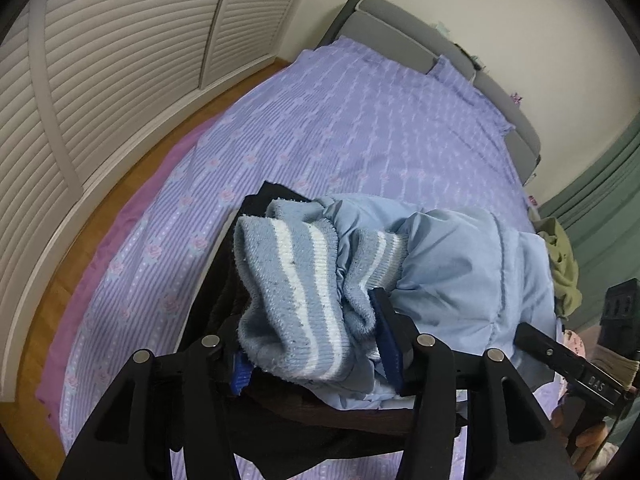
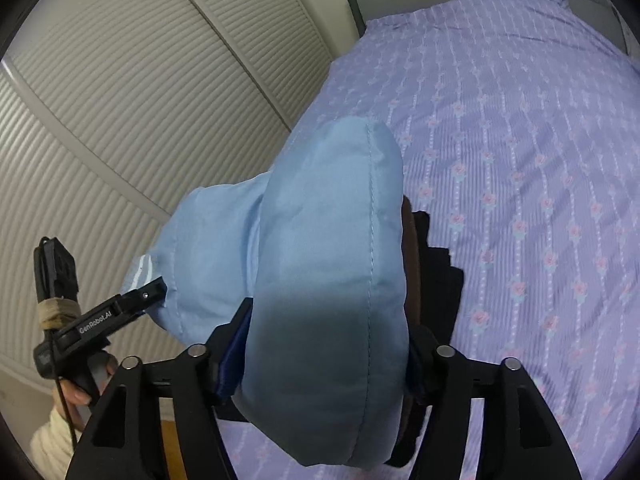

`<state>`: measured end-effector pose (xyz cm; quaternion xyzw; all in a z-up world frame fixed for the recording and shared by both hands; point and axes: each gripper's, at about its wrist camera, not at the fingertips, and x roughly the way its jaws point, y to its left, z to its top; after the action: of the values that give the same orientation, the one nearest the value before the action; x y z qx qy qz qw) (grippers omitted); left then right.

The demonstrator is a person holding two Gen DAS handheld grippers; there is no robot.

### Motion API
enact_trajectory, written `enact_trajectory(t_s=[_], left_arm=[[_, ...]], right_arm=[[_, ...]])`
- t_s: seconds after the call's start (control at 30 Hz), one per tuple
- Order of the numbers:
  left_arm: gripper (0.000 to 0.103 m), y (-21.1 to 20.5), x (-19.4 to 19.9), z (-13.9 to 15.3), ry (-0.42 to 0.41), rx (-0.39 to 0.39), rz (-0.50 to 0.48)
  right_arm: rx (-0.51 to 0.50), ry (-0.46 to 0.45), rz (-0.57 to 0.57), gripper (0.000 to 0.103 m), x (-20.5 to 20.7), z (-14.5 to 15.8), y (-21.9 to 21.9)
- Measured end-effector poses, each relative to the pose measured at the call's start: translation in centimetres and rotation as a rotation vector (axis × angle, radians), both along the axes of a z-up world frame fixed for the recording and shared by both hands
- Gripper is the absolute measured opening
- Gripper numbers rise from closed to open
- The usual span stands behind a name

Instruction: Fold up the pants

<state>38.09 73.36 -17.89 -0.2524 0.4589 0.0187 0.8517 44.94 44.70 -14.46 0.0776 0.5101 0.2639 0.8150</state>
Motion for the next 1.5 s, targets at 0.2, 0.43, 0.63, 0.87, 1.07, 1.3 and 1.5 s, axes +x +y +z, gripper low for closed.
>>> enact_trajectory(t_s=[0.2,0.43,0.63,0.87,1.07,1.3,1.5], left_arm=[[0.06,-0.2,0.3,-0.6,0.047,0.048,0.005],[0.091,-0.9,-0.5,1.9,0.057,0.242,0.061],[0.095,-2.4,-2.6,5.3,-0.006,0.273,0.068],[0.099,-8.6,-6.6,10.3,-0.123,0.369,-0.003],[0.102,-14.1,-10.5,13.5,-0.184,0.39,-0.039],[0.103,-20.3,-14.3,16.6,-0.21,0.347,-0.097],[0.103,-26.7,-18.8,18.9,-0.283,0.4,-0.146]], right_arm=[[-0.017,0.016,-0.003,0.079,0.1,-0.5,-0.2],[-0.034,-0.004,0.013,0.089,0.0,0.6,0.0],[-0.031,-0.123,0.051,0.089,-2.2,4.1,-0.4],[-0.072,-0.273,0.043,0.094,-7.2,8.7,-3.0],[-0.132,-0.348,-0.04,0.099,-11.1,11.9,-7.7],[-0.154,-0.399,-0.149,0.099,-17.1,16.1,-15.0],[-0.155,-0.421,-0.229,0.102,-22.4,18.1,-21.1]])
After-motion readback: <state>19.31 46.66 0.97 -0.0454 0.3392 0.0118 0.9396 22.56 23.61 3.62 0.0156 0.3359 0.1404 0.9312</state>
